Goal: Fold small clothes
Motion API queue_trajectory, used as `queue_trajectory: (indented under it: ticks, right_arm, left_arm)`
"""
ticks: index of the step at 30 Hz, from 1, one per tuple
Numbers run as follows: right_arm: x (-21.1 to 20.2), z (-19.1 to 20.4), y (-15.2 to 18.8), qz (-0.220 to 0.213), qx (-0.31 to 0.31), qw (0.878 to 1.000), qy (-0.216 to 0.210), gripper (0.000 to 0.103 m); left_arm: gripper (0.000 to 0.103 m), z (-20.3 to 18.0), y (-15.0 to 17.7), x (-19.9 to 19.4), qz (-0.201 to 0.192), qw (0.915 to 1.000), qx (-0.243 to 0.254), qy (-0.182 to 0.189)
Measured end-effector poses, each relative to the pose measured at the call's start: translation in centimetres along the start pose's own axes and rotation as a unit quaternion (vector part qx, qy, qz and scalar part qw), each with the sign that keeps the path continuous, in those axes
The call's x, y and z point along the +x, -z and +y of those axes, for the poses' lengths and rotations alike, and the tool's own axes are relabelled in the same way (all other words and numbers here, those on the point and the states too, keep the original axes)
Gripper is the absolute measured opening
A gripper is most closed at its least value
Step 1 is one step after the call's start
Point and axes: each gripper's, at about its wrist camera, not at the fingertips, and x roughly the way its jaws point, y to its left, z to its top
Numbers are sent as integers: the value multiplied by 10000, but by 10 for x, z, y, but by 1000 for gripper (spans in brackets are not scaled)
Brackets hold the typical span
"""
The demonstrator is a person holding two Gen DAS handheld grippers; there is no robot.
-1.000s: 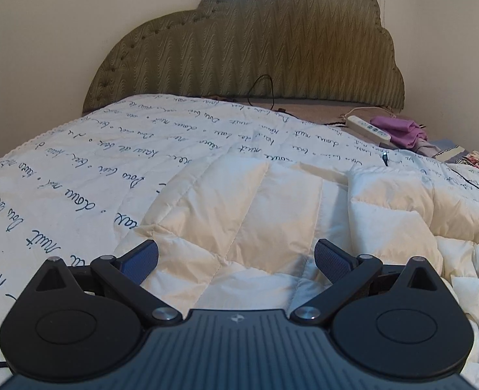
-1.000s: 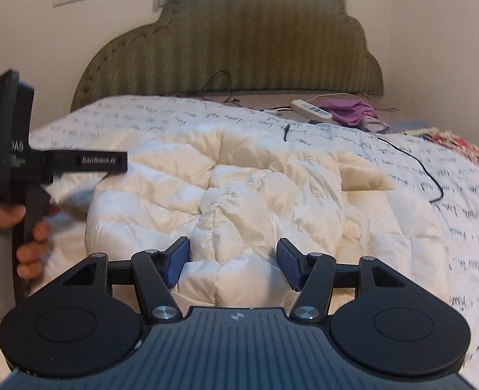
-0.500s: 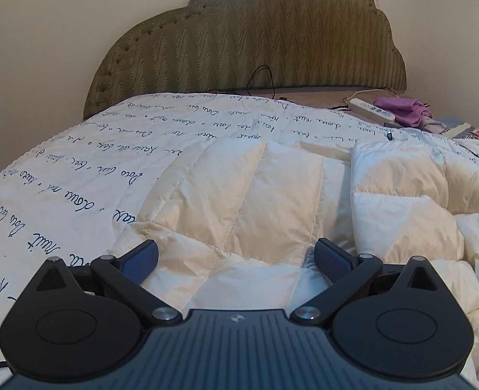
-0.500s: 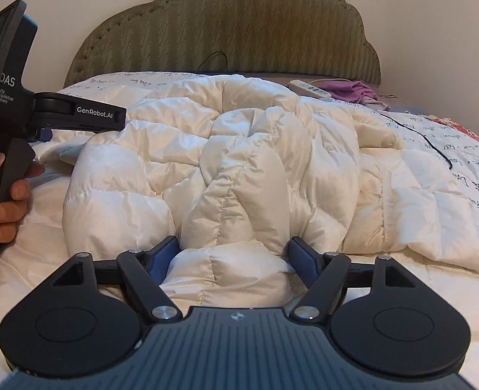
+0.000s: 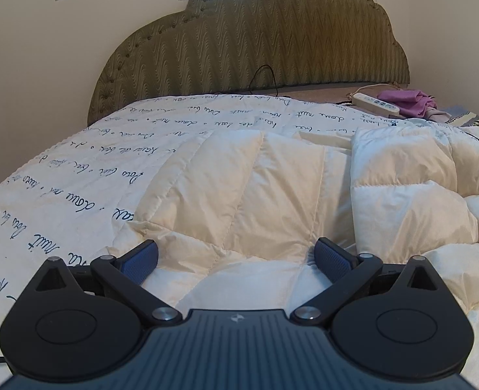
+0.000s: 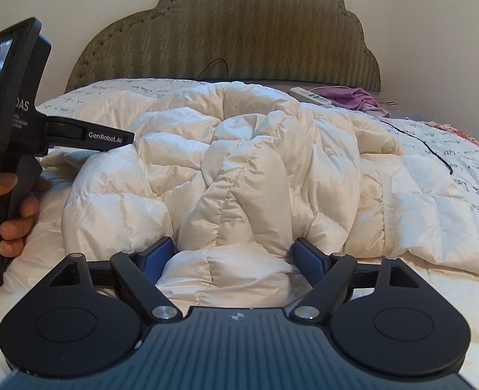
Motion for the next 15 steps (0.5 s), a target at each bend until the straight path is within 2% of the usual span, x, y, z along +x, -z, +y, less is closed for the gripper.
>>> queue_trajectory:
  ticks: [6,9,12,13,15]
  right_arm:
    - [1,1,0,13,-20,10000,-25,90]
    - [1,1,0,13,-21,10000,-40,91]
    - [2,-2,0,27,22,9999,-127,93]
    - [2,-3,0,34,37,9999,-152,94]
    - [3,-3,-1,40,22,9999,-148,95]
  left_arm:
    - [103,4,1,-1,-57,9999,-138,9]
    - [103,4,0,-8,-188,9996,-138,-134]
    - [103,1,-2,-34,-465,9982,110,-363]
    - [103,0,-2,-44,-472,9982,205,-317]
    - [103,-1,2,-61,-286,9991,300,41]
